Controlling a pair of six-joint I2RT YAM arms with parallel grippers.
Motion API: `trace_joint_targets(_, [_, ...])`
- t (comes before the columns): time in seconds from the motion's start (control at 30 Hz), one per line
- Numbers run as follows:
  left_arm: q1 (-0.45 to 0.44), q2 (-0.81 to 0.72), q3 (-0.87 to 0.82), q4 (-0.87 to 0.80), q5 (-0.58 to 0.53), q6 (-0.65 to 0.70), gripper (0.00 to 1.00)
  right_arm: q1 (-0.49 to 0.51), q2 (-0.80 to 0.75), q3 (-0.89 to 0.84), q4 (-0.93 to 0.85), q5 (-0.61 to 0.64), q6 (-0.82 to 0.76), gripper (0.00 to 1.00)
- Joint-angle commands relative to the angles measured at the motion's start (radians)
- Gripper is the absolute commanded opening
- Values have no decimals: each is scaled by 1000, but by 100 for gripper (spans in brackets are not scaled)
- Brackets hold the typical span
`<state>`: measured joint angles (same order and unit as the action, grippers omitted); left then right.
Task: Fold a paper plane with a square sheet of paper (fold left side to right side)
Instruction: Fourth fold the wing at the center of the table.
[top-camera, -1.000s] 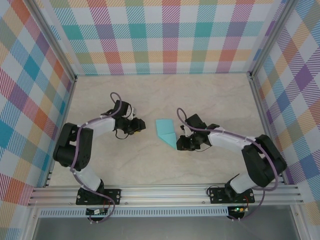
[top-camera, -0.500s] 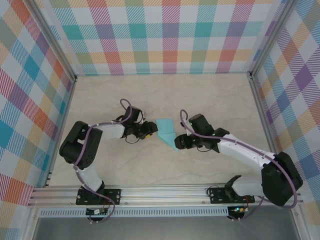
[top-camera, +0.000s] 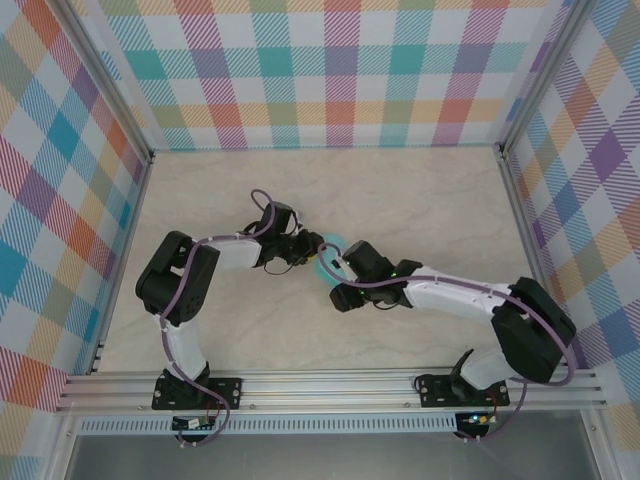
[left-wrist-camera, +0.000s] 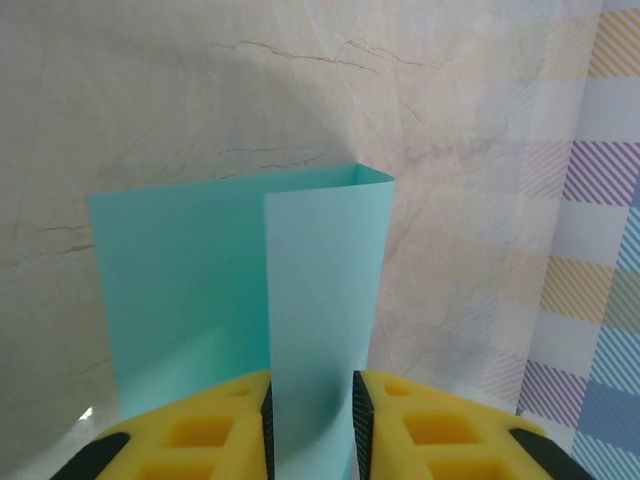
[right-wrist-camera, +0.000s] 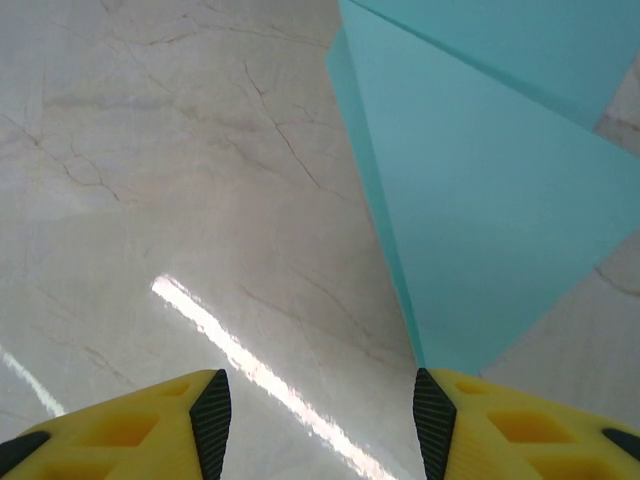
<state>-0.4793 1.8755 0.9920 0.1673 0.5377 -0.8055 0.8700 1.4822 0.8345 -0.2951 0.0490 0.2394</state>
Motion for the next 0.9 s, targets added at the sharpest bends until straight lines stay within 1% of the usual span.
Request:
trace_joint_targets(0.0, [-10, -9, 10, 11, 7, -39, 26, 26, 64, 68, 42, 111, -44, 54])
trace_joint_targets(0.13, [-11, -21, 16, -8, 4, -46, 26, 37, 133, 105, 28, 200, -49, 53])
trace_joint_targets(0.27, [-11, -28, 21, -13, 4, -50, 26, 38, 170, 119, 22, 249, -51, 52])
trace_joint_targets(0.57, [-11, -33, 35, -26, 6, -57, 30, 43, 221, 134, 24, 274, -60, 47])
trace_joint_targets(0.87, [-11, -38, 56, -38, 8, -62, 32, 44, 269, 159, 13, 306, -57, 45])
